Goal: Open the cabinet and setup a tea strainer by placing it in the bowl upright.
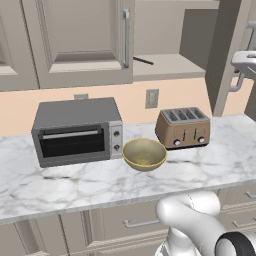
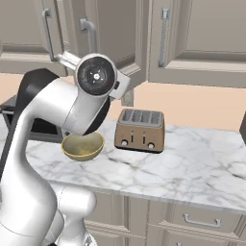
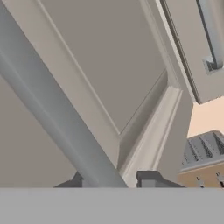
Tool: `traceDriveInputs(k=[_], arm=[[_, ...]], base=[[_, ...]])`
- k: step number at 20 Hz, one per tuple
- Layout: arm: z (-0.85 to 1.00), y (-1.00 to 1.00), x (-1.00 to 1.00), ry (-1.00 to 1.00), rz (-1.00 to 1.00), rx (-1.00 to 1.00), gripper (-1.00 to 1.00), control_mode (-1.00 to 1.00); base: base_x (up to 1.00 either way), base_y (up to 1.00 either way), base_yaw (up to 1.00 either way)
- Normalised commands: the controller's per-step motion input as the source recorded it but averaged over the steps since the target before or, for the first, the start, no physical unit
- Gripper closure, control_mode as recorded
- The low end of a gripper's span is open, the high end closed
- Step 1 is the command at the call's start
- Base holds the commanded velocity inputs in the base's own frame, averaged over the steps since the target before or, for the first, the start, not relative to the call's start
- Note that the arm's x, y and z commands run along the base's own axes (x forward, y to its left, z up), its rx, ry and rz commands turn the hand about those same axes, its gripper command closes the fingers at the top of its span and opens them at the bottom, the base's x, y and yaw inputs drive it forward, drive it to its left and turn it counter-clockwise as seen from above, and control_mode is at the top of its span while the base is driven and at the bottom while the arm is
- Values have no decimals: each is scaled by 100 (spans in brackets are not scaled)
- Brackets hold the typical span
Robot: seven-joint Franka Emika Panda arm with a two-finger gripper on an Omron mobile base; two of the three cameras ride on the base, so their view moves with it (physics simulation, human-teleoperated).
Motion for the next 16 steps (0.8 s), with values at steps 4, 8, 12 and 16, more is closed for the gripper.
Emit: traceDriveInputs(k=[4, 8, 12, 16], arm=[[6, 0, -27, 8, 0, -1, -100, -100], [13, 0, -36, 13, -2, -9, -100, -100], [26, 0, -65, 2, -3, -8, -100, -100], [44, 0, -86, 0, -4, -12, -100, -100]], base=[[0, 0, 0], [0, 0, 0], [0, 0, 0], [0, 0, 0]])
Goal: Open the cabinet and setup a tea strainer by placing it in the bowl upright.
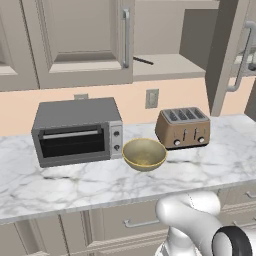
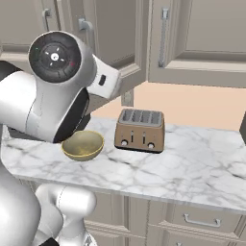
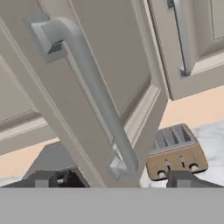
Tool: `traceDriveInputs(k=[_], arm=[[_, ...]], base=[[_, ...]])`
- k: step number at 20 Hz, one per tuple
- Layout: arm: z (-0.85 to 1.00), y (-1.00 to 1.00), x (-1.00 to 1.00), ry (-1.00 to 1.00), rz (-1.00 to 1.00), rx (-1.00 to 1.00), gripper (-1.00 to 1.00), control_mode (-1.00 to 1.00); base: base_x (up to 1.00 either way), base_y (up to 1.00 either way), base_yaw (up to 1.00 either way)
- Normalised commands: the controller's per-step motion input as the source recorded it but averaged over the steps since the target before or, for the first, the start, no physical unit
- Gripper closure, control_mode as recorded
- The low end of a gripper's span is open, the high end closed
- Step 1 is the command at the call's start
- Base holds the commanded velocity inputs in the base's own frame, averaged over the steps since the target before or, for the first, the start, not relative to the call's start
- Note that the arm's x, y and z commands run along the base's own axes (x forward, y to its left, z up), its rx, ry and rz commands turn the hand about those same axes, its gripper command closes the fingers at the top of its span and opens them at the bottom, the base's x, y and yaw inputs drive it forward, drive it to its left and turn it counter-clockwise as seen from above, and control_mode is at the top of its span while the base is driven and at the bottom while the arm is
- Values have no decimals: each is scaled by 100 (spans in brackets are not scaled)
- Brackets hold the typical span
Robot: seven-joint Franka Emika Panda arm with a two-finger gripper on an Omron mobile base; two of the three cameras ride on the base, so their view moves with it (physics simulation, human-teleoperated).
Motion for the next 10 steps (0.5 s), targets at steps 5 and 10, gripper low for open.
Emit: traceDriveInputs(k=[5, 10], arm=[[20, 43, -29, 17, 0, -39, -100, -100], [2, 82, -25, 23, -1, -56, -100, -100]], base=[[0, 0, 0], [0, 0, 0]])
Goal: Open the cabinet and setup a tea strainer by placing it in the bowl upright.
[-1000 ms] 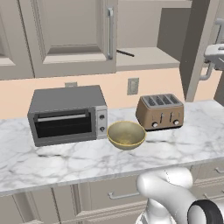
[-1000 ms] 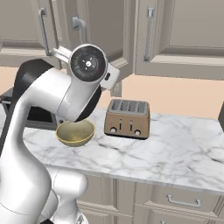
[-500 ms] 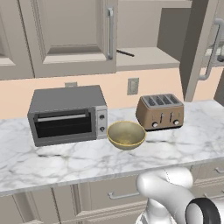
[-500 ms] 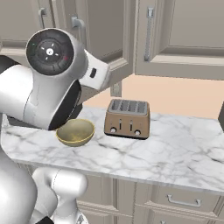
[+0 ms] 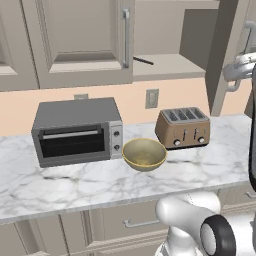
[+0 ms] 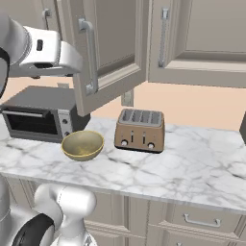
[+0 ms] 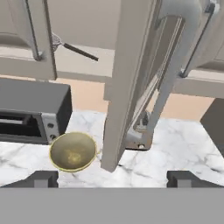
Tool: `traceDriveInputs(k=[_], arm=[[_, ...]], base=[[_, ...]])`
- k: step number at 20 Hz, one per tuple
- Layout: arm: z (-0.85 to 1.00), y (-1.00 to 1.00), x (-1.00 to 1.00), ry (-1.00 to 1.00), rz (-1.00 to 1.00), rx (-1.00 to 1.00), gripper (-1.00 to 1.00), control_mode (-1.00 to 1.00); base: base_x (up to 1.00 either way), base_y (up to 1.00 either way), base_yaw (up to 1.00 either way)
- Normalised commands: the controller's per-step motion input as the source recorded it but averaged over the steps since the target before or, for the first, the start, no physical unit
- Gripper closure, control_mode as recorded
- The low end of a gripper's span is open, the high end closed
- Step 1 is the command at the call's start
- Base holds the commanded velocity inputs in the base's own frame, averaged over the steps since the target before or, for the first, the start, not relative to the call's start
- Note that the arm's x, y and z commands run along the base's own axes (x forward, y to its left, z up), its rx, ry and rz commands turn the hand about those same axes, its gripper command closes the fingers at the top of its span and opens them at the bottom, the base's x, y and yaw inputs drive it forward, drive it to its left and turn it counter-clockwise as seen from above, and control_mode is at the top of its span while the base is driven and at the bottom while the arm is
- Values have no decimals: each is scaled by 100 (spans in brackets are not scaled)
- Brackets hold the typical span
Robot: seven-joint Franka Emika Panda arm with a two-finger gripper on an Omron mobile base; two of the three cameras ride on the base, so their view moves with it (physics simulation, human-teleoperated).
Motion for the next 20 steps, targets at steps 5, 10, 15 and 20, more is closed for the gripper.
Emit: traceDriveInputs(k=[5, 10, 15, 20], arm=[[0, 71, -24, 18, -3, -50, -100, -100], [-11, 44, 1, 33, -4, -47, -100, -100], [-47, 4, 13, 28, -2, -19, -100, -100], [-23, 0, 47, 25, 0, -17, -100, -100]], base=[[0, 0, 0], [0, 0, 0], [0, 0, 0], [0, 0, 0]])
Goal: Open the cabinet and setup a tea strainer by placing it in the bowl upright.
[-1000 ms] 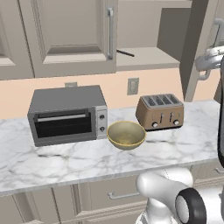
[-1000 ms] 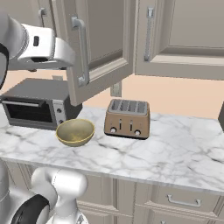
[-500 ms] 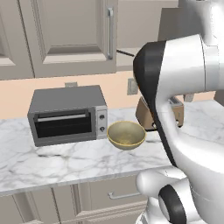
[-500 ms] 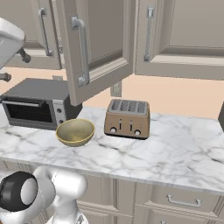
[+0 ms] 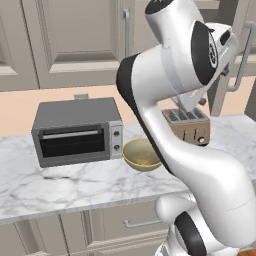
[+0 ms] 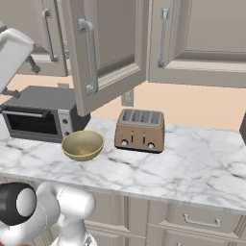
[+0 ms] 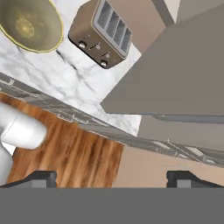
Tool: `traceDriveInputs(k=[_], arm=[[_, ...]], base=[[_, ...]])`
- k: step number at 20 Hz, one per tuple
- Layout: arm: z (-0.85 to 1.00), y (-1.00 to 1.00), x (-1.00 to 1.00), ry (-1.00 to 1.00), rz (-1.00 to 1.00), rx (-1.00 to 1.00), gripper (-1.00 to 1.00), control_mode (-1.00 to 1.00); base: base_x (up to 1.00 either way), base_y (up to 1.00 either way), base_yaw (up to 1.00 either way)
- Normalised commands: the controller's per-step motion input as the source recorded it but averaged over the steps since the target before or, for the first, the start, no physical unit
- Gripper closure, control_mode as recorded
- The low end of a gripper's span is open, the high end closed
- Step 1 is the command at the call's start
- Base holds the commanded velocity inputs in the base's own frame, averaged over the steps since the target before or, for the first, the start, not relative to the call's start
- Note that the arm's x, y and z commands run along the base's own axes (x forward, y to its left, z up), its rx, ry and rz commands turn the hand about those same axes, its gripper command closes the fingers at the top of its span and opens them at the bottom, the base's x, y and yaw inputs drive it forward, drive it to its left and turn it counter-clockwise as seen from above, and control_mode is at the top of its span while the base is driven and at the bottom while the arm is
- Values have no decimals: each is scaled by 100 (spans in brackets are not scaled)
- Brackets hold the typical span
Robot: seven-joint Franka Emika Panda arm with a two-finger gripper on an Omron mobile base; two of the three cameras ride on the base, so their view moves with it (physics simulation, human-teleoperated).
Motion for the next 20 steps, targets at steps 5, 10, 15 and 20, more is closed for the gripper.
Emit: traceDriveInputs(k=[5, 10, 15, 20], arm=[[-6, -7, 52, 12, 0, -20, -100, -100], [0, -17, 43, 8, 0, -24, -100, -100], [0, -34, 28, 8, 0, -21, -100, -100], [0, -31, 40, 9, 0, -16, -100, -100]], base=[[0, 0, 0], [0, 0, 0], [0, 0, 0], [0, 0, 0]])
